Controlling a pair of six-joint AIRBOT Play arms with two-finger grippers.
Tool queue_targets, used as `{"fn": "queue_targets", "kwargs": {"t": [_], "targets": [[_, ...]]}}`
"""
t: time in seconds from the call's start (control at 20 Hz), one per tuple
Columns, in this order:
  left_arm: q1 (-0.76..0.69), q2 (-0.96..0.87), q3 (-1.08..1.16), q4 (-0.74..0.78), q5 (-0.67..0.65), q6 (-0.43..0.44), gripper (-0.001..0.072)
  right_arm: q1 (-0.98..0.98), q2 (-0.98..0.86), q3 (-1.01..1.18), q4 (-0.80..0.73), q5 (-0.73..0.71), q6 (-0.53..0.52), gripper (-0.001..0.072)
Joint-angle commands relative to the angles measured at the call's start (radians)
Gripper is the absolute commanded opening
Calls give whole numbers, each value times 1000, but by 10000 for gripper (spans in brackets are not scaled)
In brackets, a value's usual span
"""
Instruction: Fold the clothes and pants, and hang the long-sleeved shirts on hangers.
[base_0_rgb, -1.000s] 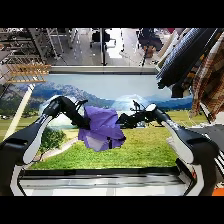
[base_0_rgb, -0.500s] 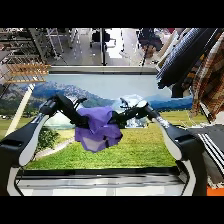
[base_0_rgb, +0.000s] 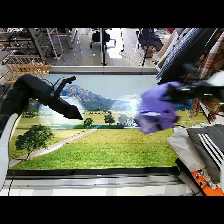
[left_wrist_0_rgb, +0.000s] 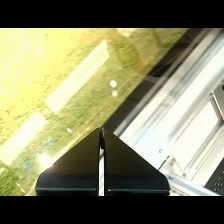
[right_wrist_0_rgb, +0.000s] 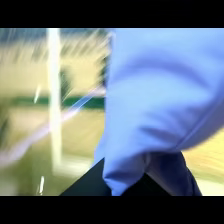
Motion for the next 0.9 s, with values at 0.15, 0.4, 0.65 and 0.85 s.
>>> {"fn": "queue_targets", "kwargs": {"t": [0.15, 0.4, 0.65, 0.85], "targets": [[2, 60, -1, -2, 16, 42, 14, -705, 293, -126, -93, 166, -26, 14], [2, 55, -1, -2, 5, 56, 14, -1208, 444, -537, -233, 124, -155, 16], [2, 55, -1, -2, 5, 55, 14, -1284, 433, -760, -312, -71, -214, 239], [2, 55, -1, -2, 5, 55, 14, -1260, 426, -632, -317, -157, -399, 692]]}}
